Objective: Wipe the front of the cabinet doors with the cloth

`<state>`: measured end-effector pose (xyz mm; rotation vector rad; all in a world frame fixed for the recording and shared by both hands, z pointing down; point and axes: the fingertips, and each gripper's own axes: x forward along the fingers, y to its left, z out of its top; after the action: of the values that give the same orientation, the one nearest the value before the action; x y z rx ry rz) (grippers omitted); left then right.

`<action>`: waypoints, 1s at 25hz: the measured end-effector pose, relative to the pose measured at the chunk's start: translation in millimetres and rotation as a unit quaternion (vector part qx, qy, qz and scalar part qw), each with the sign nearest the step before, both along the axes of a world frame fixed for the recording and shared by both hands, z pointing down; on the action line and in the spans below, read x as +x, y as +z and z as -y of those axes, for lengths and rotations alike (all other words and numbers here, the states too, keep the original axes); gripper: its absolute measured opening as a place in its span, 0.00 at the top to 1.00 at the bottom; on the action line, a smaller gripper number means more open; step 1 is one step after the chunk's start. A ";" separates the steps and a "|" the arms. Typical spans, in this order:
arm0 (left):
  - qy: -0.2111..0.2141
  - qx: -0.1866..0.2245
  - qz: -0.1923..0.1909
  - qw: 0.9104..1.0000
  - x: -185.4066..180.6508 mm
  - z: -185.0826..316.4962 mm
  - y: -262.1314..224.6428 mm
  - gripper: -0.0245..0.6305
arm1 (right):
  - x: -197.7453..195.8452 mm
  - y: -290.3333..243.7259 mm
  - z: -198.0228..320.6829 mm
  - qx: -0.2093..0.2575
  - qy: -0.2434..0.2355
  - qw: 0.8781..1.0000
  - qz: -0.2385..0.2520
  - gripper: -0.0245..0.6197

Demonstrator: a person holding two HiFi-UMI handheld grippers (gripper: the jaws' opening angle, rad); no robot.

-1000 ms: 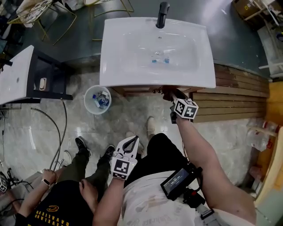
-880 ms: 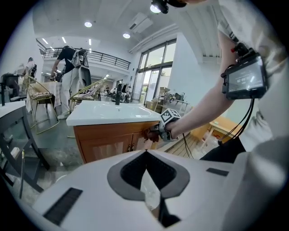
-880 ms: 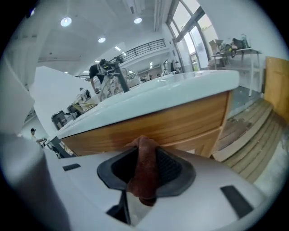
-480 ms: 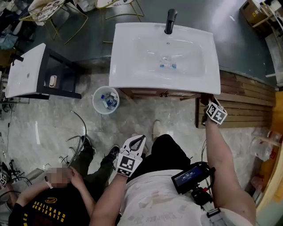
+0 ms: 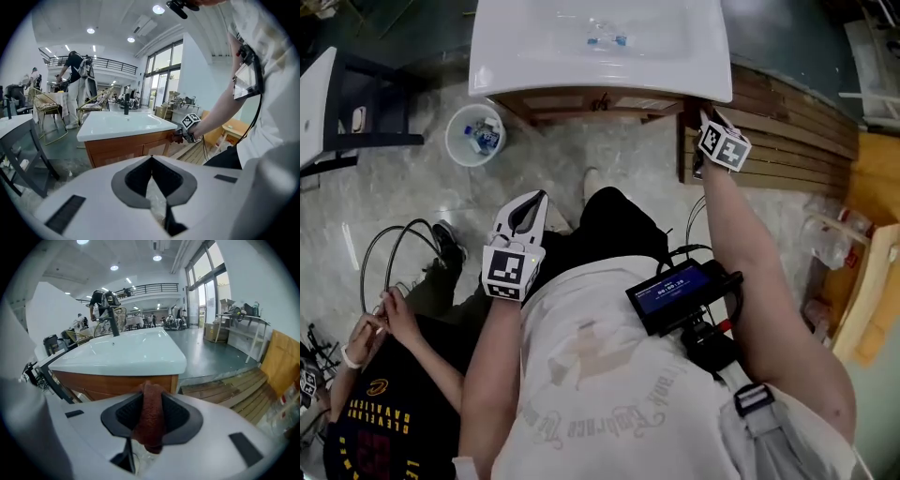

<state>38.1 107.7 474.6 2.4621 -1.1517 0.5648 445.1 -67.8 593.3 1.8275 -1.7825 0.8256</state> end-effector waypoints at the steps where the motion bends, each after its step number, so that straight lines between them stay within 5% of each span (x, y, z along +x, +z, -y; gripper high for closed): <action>1: -0.003 -0.002 0.000 1.000 -0.6 0.2 0.2 0.94 | -4.8 -0.7 -0.5 -0.002 -0.009 1.000 0.002 0.77; 13: -0.013 0.000 -0.005 1.000 -8.2 4.2 -21.6 0.94 | -121.8 -18.3 -16.9 -0.003 -0.129 0.989 0.067 0.77; 20: -0.009 0.008 -0.007 1.000 -15.3 11.3 -41.4 0.94 | -197.5 -52.0 -30.0 0.015 -0.215 0.969 0.118 0.77; 25: -0.011 0.014 -0.016 1.000 -20.5 16.8 -52.6 0.94 | -230.7 -116.3 -33.1 0.075 -0.273 0.947 0.149 0.77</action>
<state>17.6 90.9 422.0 2.4701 -1.1811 0.5038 214.4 -34.7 477.0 1.2171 -2.4424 0.7824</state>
